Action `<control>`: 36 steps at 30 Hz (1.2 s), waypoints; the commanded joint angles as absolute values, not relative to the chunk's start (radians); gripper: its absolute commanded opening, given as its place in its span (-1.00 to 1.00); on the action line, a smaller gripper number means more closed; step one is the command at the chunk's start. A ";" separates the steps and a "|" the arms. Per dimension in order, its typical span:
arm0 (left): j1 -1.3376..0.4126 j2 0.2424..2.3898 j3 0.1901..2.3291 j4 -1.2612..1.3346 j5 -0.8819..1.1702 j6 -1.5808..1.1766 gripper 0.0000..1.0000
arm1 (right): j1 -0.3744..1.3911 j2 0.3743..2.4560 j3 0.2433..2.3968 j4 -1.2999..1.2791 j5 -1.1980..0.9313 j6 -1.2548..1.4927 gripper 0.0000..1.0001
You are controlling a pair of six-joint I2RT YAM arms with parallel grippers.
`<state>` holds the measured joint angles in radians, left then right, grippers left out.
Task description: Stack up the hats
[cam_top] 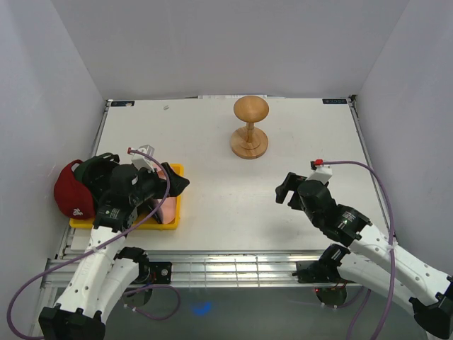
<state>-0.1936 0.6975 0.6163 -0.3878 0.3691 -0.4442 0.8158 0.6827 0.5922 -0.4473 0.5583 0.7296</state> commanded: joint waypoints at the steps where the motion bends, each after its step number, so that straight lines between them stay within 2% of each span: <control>1: -0.196 0.695 0.643 -0.371 0.394 -0.428 0.96 | 0.819 0.686 0.592 -0.436 0.586 0.730 0.79; 6: -0.198 0.698 0.643 -0.368 0.410 -0.425 0.96 | 0.819 0.693 0.601 -0.437 0.549 0.687 0.79; 10: -0.199 0.703 0.652 -0.365 0.423 -0.423 0.96 | 0.821 0.701 0.607 -0.350 0.442 0.635 0.79; 14: -0.199 0.727 0.689 -0.367 0.411 -0.452 0.96 | 0.872 0.826 0.663 -0.288 0.380 0.637 1.00; 15: -0.199 0.732 0.715 -0.368 0.410 -0.481 0.96 | 0.897 0.900 0.681 -0.279 0.382 0.649 1.00; 16: -0.199 0.732 0.733 -0.374 0.410 -0.497 0.96 | 0.929 0.937 0.701 -0.267 0.396 0.652 0.92; 19: -0.199 0.729 0.820 -0.403 0.426 -0.541 0.96 | 1.069 1.090 0.799 -0.203 0.436 0.657 0.88; 22: -0.199 0.736 0.934 -0.507 0.350 -0.575 0.96 | 1.163 1.251 0.915 -0.135 0.428 0.646 0.78; 25: -0.199 0.747 1.047 -0.619 0.178 -0.630 0.96 | 1.227 1.400 1.047 -0.058 0.391 0.618 0.63; 29: -0.199 0.775 1.194 -0.715 0.016 -0.689 0.96 | 1.256 1.587 1.244 -0.032 0.353 0.600 0.46; 36: -0.201 0.862 1.436 -0.883 -0.224 -0.652 0.96 | 1.259 1.873 1.610 -0.046 0.207 0.571 0.30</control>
